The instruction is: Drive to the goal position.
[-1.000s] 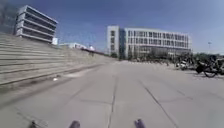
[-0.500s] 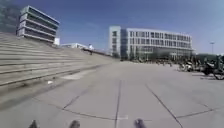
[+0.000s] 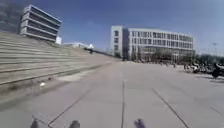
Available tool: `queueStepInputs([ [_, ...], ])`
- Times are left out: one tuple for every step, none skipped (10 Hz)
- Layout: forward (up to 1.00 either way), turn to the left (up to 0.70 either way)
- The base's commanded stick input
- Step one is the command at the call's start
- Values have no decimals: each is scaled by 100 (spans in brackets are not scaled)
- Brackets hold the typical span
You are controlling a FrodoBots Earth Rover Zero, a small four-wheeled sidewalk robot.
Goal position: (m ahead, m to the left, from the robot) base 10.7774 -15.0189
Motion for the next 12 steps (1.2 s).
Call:
queueStepInputs([
  [70, 0],
  [70, 0],
  [70, 0],
  [70, 0],
  [70, 0],
  [70, 0],
  [70, 0],
  [70, 0],
  [70, -17],
  [70, -32],
  [70, -32],
  [70, -32],
])
